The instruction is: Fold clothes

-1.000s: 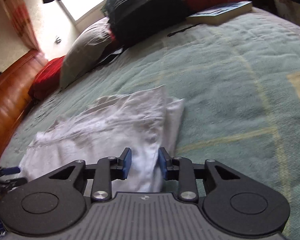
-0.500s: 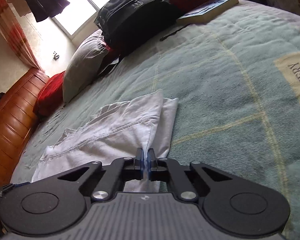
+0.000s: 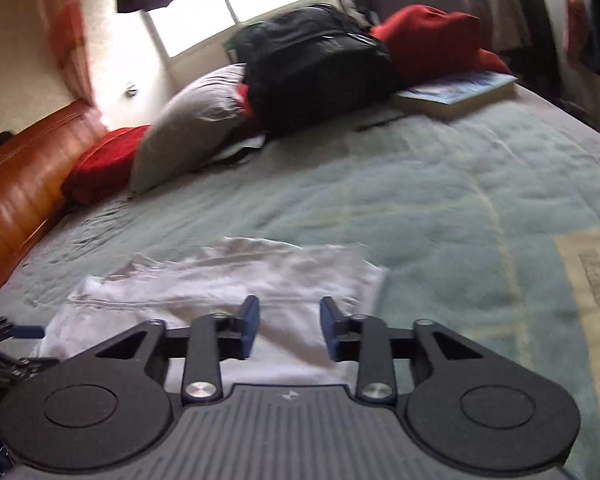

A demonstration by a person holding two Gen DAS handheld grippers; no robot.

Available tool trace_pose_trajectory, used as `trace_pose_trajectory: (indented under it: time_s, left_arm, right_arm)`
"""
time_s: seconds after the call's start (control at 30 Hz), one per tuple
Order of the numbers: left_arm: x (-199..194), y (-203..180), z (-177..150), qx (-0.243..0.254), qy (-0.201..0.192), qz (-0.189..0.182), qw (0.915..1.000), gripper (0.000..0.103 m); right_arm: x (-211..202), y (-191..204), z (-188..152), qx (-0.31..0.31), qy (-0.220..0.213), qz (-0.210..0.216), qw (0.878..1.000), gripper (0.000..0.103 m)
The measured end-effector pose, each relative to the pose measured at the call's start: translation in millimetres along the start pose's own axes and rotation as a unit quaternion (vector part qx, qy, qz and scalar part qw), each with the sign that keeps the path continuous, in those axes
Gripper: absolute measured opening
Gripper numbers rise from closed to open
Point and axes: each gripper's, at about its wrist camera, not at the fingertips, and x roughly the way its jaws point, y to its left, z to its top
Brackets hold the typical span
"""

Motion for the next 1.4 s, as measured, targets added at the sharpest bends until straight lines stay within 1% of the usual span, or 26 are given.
trace_pose_trajectory:
  time_s: [0.03,0.1,0.13,0.2,0.23,0.3,0.4,0.43,0.47,0.57,0.6,0.67,0.7,0.73,0.77,0.83,0.9,1.0,1.1,1.13,1.2,1.27,1.4]
  left_arm:
    - [5.5,6.0,0.6,-0.010,0.002,-0.015,0.9998,0.090]
    - [5.1,12.1,5.7,-0.010,0.002,-0.013,0.9999,0.090]
    - [4.9,15.2,8.3,-0.011,0.002,-0.012,0.9999,0.091]
    - [4.5,21.3,13.4,-0.011,0.002,-0.010,0.9999,0.092]
    - [4.3,24.4,16.0,-0.012,0.002,-0.009,0.9999,0.092]
    - [3.9,30.5,21.1,-0.012,0.001,-0.007,0.9999,0.092]
    - [3.2,39.7,28.8,-0.013,0.001,-0.004,0.9999,0.092]
    - [3.5,42.6,31.7,-0.013,0.001,-0.004,0.9999,0.092]
    - [11.6,42.4,39.6,-0.012,0.004,-0.018,0.9998,0.092]
    - [44.9,45.3,50.9,-0.016,0.026,-0.045,0.9985,0.092]
    - [55.9,47.8,52.5,-0.018,0.031,-0.039,0.9986,0.092]
    - [74.2,57.5,54.1,-0.024,0.036,-0.004,0.9991,0.092]
    - [77.2,66.1,55.7,-0.042,0.035,-0.006,0.9985,0.094]
    - [79.8,74.6,57.5,-0.059,0.034,-0.009,0.9976,0.092]
    - [76.1,81.0,59.8,-0.073,0.029,-0.008,0.9969,0.091]
    - [62.7,87.6,63.5,-0.079,0.022,0.010,0.9966,0.091]
    - [39.9,86.7,63.2,-0.068,0.009,0.003,0.9977,0.092]
    - [9.4,72.8,55.2,-0.038,0.007,-0.033,0.9987,0.092]
    - [-4.7,56.1,32.1,-0.019,0.020,-0.074,0.9968,0.093]
    - [-4.0,53.7,23.2,-0.025,0.031,-0.076,0.9963,0.093]
    - [-2.5,49.1,5.5,-0.037,0.053,-0.078,0.9949,0.093]
    - [2.4,52.0,-12.7,-0.058,0.077,-0.070,0.9929,0.092]
    - [-17.7,60.1,-29.8,-0.078,0.069,-0.049,0.9934,0.093]
  right_arm:
    - [8.3,5.6,1.3,-0.007,0.005,0.007,1.000,0.047]
    - [29.3,10.1,-1.3,-0.014,0.021,0.011,1.000,0.048]
    - [37.7,7.6,-3.6,-0.012,0.029,0.000,0.999,0.048]
    - [51.7,-3.0,-8.9,-0.002,0.049,-0.037,0.998,0.047]
    - [53.2,-7.7,-11.2,0.003,0.050,-0.044,0.998,0.046]
    - [49.1,-12.8,-14.0,0.005,0.046,-0.042,0.998,0.047]
    - [47.9,-6.1,-14.3,-0.012,0.050,-0.048,0.998,0.054]
    - [49.5,-2.1,-14.5,-0.018,0.051,-0.051,0.997,0.059]
    - [51.4,1.5,-14.5,-0.024,0.052,-0.054,0.997,0.062]
    - [54.4,7.9,-14.0,-0.036,0.053,-0.060,0.996,0.065]
    - [54.0,7.9,-13.8,-0.035,0.053,-0.059,0.996,0.066]
    - [53.1,4.8,-13.0,-0.029,0.054,-0.054,0.997,0.066]
    - [52.6,3.0,-12.7,-0.025,0.054,-0.051,0.997,0.066]
    - [52.4,2.1,-12.3,-0.023,0.055,-0.049,0.997,0.066]
    - [52.4,1.7,-11.9,-0.021,0.055,-0.048,0.997,0.067]
    - [52.8,2.1,-11.7,-0.022,0.057,-0.047,0.997,0.069]
    - [53.3,3.7,-11.5,-0.024,0.058,-0.045,0.997,0.072]
    - [55.5,6.9,-11.4,-0.031,0.061,-0.044,0.997,0.077]
    - [58.2,9.4,-11.6,-0.034,0.059,-0.043,0.997,0.083]
    - [58.7,10.3,-11.9,-0.035,0.059,-0.042,0.997,0.084]
    - [58.7,12.5,-12.3,-0.037,0.058,-0.046,0.997,0.085]
    - [56.8,14.2,-12.4,-0.038,0.060,-0.051,0.996,0.085]
    - [47.4,16.1,-12.9,-0.034,0.063,-0.059,0.996,0.087]
